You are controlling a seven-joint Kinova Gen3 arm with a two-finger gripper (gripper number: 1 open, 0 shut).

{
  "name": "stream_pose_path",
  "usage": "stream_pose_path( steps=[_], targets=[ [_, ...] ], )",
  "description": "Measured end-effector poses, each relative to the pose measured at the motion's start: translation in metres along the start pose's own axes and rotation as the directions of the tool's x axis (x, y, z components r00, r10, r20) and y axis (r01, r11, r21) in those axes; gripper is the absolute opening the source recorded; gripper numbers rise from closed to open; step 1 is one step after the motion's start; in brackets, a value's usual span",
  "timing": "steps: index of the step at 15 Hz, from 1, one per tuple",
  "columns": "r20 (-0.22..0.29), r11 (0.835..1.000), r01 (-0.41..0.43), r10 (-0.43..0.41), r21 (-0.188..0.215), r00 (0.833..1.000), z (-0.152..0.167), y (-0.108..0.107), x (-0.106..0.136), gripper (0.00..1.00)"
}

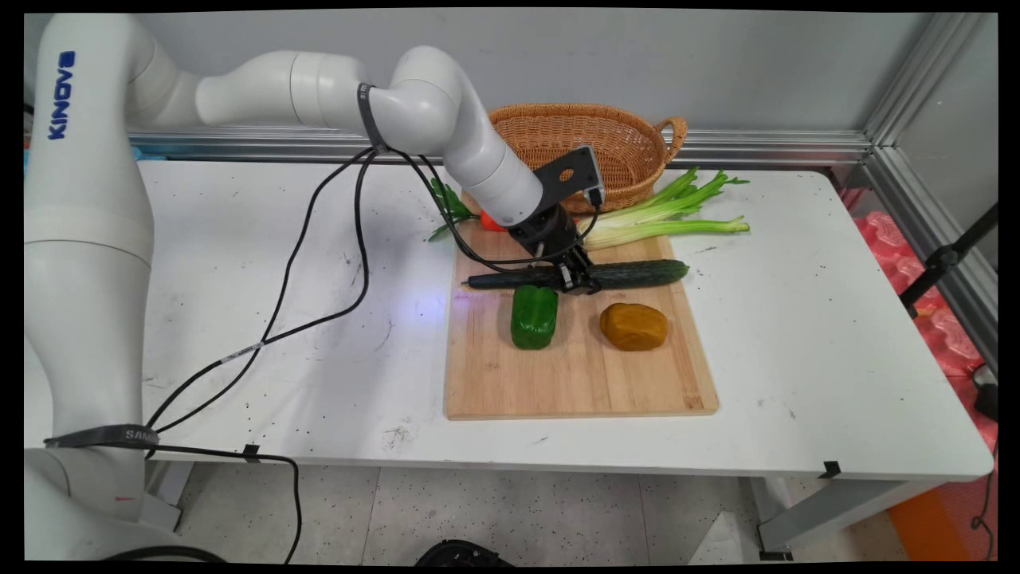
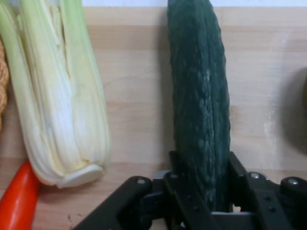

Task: Place the picked object in the vegetable basket

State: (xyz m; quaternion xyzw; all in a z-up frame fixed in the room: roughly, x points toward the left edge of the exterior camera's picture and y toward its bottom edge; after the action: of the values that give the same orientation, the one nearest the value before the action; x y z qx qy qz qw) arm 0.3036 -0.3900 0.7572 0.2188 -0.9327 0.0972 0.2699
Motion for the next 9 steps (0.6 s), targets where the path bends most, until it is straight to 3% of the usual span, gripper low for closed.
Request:
stream_pose_path(
  steps=[9],
  targets=[
    [0.003, 1.0, 0.01, -0.01, -0.011, 1.0, -0.038, -0.009, 0.025, 0.0]
  ],
)
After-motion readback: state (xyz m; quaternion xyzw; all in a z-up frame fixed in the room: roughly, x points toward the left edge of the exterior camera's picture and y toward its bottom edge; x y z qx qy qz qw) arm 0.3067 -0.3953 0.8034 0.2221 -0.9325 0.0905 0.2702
